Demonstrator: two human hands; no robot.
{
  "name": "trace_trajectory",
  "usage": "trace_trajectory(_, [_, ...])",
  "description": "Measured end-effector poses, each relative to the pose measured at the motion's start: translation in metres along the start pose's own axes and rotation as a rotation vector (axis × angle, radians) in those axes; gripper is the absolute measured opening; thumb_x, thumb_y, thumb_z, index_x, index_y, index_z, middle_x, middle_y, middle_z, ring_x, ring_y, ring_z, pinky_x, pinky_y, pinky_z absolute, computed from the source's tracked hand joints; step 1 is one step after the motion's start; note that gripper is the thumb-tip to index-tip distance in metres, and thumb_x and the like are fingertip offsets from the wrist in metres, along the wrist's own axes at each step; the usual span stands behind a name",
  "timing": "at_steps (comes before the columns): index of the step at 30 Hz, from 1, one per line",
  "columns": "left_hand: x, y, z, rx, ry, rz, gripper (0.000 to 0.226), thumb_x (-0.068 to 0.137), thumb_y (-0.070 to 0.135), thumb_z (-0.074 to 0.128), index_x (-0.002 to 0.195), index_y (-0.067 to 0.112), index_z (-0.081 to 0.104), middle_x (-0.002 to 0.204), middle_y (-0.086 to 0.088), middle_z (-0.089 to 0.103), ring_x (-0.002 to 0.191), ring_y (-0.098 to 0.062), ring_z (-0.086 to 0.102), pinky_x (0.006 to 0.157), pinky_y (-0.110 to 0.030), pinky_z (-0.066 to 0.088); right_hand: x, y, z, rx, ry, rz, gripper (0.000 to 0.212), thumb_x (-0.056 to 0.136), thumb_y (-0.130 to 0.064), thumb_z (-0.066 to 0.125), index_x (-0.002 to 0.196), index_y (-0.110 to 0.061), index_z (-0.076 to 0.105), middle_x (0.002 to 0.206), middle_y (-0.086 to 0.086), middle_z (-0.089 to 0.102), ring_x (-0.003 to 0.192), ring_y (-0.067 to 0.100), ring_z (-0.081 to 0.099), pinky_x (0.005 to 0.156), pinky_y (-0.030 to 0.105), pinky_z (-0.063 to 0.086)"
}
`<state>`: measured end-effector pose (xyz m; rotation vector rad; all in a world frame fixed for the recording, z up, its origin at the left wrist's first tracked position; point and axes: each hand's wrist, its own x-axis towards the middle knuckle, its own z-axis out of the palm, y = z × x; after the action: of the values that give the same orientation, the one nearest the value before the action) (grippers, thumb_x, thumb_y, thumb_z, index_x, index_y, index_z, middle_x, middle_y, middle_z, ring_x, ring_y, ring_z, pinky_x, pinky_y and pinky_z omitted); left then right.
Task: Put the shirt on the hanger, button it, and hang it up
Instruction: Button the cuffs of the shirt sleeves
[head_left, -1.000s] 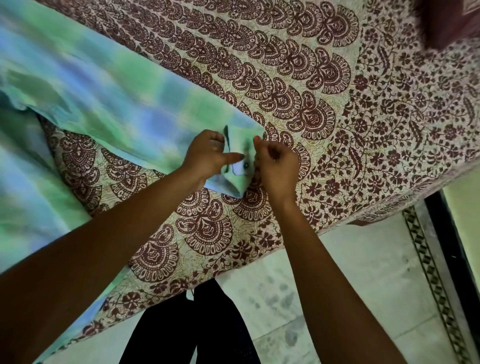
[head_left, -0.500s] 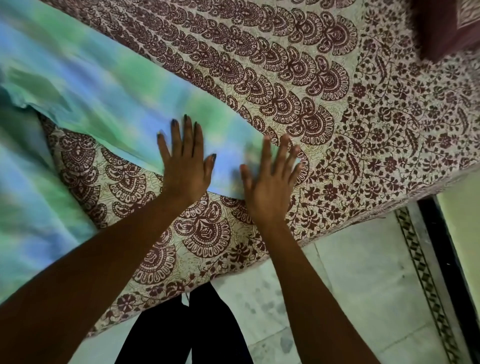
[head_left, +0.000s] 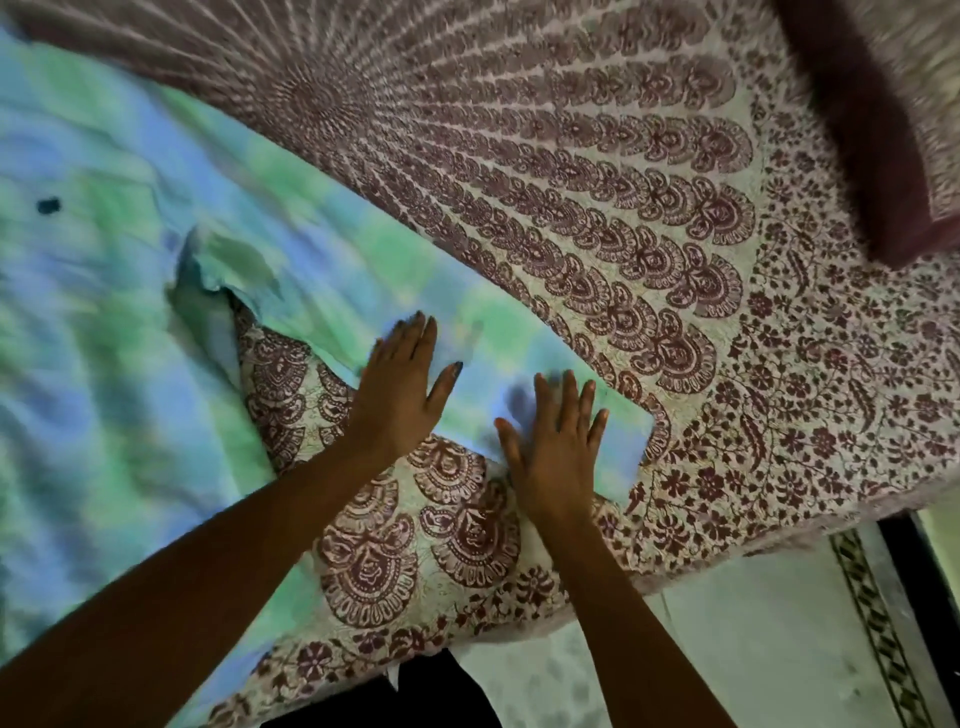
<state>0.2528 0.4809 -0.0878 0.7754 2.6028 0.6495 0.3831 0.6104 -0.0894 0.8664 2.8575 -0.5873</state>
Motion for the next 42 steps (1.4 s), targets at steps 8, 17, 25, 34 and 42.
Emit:
trace_trajectory(8, [-0.033,-0.085,-0.119,-0.111,0.27,-0.061,0.063,0.085,0.047,0.03,0.125,0.006,0.055,0.128,-0.017,0.058,0.122,-0.032,0.052,0.099,-0.043,0.043,0.024,-0.142,-0.008,0.134,0.086,-0.352,0.064,0.092,-0.059,0.02,0.141,-0.021,0.031,0.15,0.011,0.029,0.144,0.032,0.01,0.116,0.047,0.007])
trace_trajectory(17, [-0.086,-0.24,-0.249,-0.166,0.498,-0.149,0.054,0.086,0.046,0.036,0.126,0.017,0.056,0.129,-0.004,0.059,0.122,-0.02,0.053,0.1,-0.029,0.039,0.02,-0.371,0.028,0.222,0.146,-0.577,0.055,0.085,-0.039,0.042,0.136,-0.018,0.037,0.14,0.012,0.046,0.138,0.036,0.028,0.109,0.051,0.029])
trace_trajectory(25, [-0.125,-0.41,-0.302,-0.039,0.49,-0.229,0.047,0.088,0.03,0.05,0.132,0.012,0.05,0.14,-0.01,0.047,0.132,-0.029,0.042,0.107,-0.035,0.033,0.013,-0.52,0.108,0.243,0.083,-0.522,0.055,0.083,-0.032,0.049,0.134,-0.01,0.046,0.135,0.015,0.049,0.133,0.037,0.036,0.108,0.04,0.027])
trace_trajectory(34, [-0.199,-0.556,-0.301,-0.044,0.387,-0.676,0.077,0.079,0.028,0.071,0.142,0.005,0.032,0.134,-0.029,0.042,0.118,-0.046,0.044,0.098,-0.051,0.037,-0.021,-0.599,0.194,0.156,-0.235,-0.657,0.048,0.084,-0.034,0.044,0.123,-0.009,0.058,0.127,0.014,0.057,0.117,0.032,0.052,0.098,0.036,0.044])
trace_trajectory(42, [-0.216,-0.623,-0.366,-0.5,0.456,-0.643,0.04,0.078,0.03,0.068,0.069,-0.008,0.062,0.057,-0.008,0.055,0.065,-0.015,0.051,0.058,-0.026,0.033,-0.021,-0.697,0.23,-0.077,-0.279,-0.868,0.059,0.074,-0.039,0.066,0.128,-0.018,0.053,0.115,0.016,0.057,0.103,0.038,0.056,0.078,0.039,0.046])
